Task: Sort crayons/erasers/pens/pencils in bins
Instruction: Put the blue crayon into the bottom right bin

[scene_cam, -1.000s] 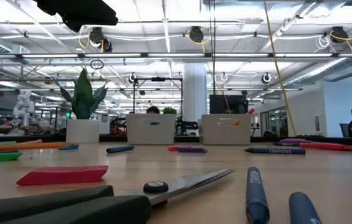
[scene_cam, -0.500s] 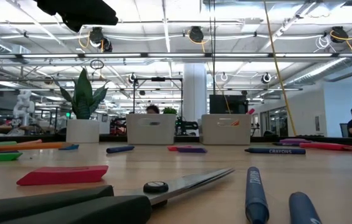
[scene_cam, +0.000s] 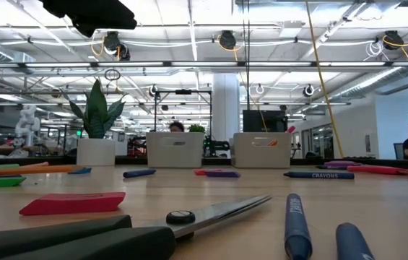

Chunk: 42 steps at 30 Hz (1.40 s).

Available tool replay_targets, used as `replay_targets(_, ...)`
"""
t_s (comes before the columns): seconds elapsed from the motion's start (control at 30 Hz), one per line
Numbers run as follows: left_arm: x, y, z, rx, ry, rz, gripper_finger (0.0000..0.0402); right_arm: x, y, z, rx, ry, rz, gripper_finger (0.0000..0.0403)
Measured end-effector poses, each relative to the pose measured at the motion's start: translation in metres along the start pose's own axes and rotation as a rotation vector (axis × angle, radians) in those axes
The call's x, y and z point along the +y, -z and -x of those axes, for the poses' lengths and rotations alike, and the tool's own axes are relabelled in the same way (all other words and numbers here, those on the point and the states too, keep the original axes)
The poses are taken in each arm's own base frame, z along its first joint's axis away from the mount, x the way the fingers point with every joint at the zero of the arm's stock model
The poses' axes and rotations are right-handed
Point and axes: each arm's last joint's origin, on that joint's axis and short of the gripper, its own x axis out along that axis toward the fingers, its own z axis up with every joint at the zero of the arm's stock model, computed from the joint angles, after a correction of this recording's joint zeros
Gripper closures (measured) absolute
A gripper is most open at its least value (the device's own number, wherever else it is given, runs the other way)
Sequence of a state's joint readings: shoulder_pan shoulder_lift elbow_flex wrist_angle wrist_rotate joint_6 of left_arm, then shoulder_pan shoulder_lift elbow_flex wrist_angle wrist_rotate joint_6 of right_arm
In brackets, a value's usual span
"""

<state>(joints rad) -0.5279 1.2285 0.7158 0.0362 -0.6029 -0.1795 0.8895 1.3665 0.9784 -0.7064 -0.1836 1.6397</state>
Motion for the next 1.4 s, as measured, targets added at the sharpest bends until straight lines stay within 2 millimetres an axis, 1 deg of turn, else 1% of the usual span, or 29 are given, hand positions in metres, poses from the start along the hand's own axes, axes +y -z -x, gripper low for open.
replay_targets(0.07,0.0,0.0,0.0,-0.001,0.0,0.001,0.0307,0.005,-0.005,0.014,-0.051,-0.011,0.079,0.0274)
replay_targets(0.13,0.0,0.0,0.0,-0.003,0.001,0.002,0.0307,0.005,-0.013,0.025,-0.124,0.002,0.175,0.0281)
replay_targets(0.23,0.0,-0.001,0.0,-0.005,0.001,0.004,0.0307,0.002,-0.03,0.03,-0.305,0.063,0.348,0.0287)
replay_targets(0.33,0.0,-0.001,0.0,-0.009,0.002,0.006,0.0307,-0.006,-0.048,0.023,-0.503,0.182,0.545,0.0286)
replay_targets(0.43,0.0,-0.002,0.0,-0.016,0.004,0.011,0.0307,-0.024,-0.071,0.004,-0.591,0.281,0.641,0.0276)
replay_targets(0.57,0.0,-0.002,0.0,-0.017,0.004,0.012,0.0307,-0.056,-0.1,-0.019,-0.642,0.316,0.65,0.0255)
replay_targets(0.63,0.0,-0.002,0.0,-0.017,0.004,0.012,0.0307,-0.068,-0.112,-0.026,-0.674,0.306,0.64,0.0246)
replay_targets(0.77,0.0,-0.002,0.0,-0.017,0.004,0.012,0.0307,-0.087,-0.125,-0.036,-0.715,0.282,0.645,0.0243)
replay_targets(0.87,0.0,-0.002,0.0,-0.017,0.004,0.012,0.0307,-0.093,-0.13,-0.04,-0.741,0.23,0.678,0.0254)
replay_targets(1.0,0.0,-0.002,0.0,-0.016,0.004,0.012,0.0307,-0.101,-0.135,-0.049,-0.718,0.279,0.682,0.0275)
replay_targets(1.2,0.0,-0.002,0.0,-0.017,0.004,0.012,0.0307,-0.101,-0.146,-0.064,-0.702,0.286,0.652,0.0308)
replay_targets(1.4,0.0,-0.002,0.0,-0.017,0.004,0.012,0.0307,-0.104,-0.148,-0.063,-0.642,0.285,0.621,0.0359)
